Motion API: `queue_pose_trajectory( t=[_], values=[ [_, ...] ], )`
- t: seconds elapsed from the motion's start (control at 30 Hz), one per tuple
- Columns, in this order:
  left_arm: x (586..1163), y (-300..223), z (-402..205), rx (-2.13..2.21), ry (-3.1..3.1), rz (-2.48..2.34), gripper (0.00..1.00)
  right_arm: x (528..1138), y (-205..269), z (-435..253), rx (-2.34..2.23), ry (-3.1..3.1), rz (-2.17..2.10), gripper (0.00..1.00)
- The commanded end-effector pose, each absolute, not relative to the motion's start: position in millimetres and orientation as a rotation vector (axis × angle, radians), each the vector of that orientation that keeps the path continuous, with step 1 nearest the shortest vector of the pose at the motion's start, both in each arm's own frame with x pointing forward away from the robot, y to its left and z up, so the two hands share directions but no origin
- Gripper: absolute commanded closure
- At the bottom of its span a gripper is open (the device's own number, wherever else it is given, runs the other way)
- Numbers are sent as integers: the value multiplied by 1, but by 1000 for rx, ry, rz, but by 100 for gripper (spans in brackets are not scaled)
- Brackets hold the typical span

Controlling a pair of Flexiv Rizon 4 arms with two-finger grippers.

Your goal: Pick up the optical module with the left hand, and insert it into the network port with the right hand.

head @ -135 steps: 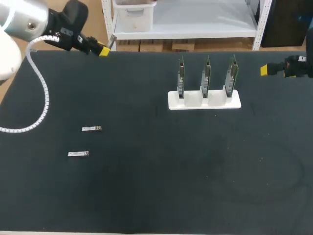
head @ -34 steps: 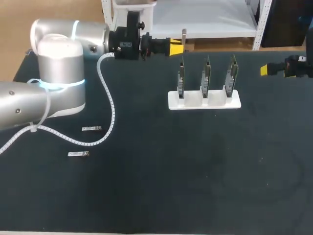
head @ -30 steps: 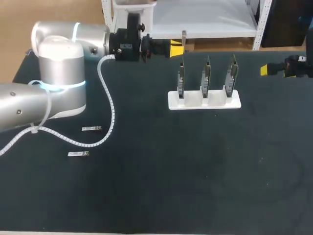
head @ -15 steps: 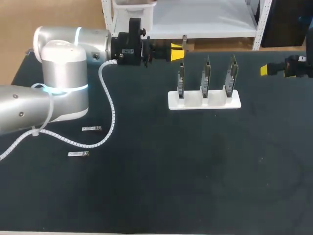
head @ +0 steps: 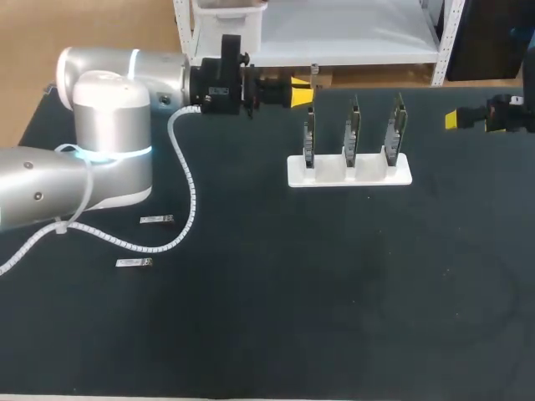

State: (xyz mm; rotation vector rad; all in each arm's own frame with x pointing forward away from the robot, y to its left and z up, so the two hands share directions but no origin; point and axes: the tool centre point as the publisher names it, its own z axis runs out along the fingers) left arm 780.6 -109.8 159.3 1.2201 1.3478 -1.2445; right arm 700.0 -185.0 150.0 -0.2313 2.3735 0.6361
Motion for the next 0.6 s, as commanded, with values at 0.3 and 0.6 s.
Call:
queue_pose_trajectory(
  t=[0.3,0.6],
  values=[
    [769,-107,156,1200,1362,-1241,100,700,-185,150,-231,2374,636,0],
    [765,-106,153,1179,1385,-1241,100,700,-185,150,-231,2374,636,0]
  ],
)
